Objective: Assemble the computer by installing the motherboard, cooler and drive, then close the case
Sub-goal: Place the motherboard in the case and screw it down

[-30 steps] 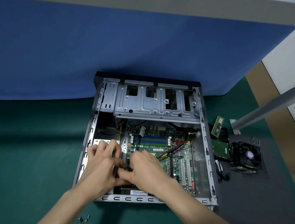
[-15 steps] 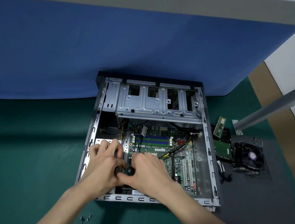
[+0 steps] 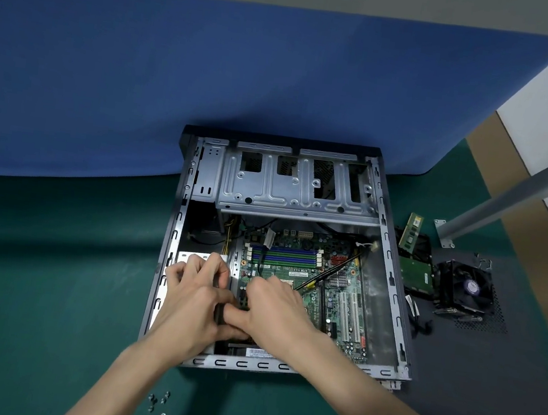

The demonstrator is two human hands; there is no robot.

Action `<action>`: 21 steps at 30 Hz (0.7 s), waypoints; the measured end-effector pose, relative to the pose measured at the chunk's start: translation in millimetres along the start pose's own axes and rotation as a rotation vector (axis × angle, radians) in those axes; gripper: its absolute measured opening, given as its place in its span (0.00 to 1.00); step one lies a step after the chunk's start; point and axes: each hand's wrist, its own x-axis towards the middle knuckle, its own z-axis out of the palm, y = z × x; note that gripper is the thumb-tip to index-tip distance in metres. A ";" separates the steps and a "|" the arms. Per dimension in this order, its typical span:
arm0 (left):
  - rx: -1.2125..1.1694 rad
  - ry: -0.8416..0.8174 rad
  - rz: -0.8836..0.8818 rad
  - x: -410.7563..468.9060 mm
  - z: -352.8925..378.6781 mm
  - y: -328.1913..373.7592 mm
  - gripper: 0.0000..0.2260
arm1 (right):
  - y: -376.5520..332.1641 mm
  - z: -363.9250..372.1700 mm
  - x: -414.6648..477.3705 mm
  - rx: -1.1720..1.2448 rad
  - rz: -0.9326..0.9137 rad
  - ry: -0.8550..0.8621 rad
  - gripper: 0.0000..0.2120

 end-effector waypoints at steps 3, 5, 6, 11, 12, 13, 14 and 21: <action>0.000 0.037 0.012 -0.5 1.3 -0.5 0.10 | 2.2 -2.1 -1.7 -0.023 -0.007 0.021 0.19; -0.012 0.062 0.016 -0.8 2.0 0.4 0.11 | 2.0 0.0 -4.0 -0.001 -0.022 0.004 0.15; -0.015 0.060 0.012 -1.1 2.2 0.8 0.13 | 1.2 1.2 -4.3 0.021 -0.016 -0.007 0.15; 0.000 0.023 0.011 -0.6 3.3 -2.2 0.11 | -0.9 -0.7 -1.1 -0.007 0.003 0.013 0.20; 0.003 0.026 0.011 -0.7 4.1 -2.8 0.09 | -0.2 -0.9 -1.6 -0.006 -0.008 0.017 0.17; 0.002 0.034 0.012 -0.8 4.7 -2.8 0.08 | 0.2 -0.1 -2.2 0.005 -0.018 0.015 0.16; -0.002 0.043 0.011 -0.7 4.8 -2.2 0.08 | 0.1 1.3 -2.8 0.023 -0.021 0.012 0.15; -0.001 0.041 0.009 -0.2 5.0 -2.7 0.08 | 0.2 5.9 -3.5 0.003 0.002 0.043 0.20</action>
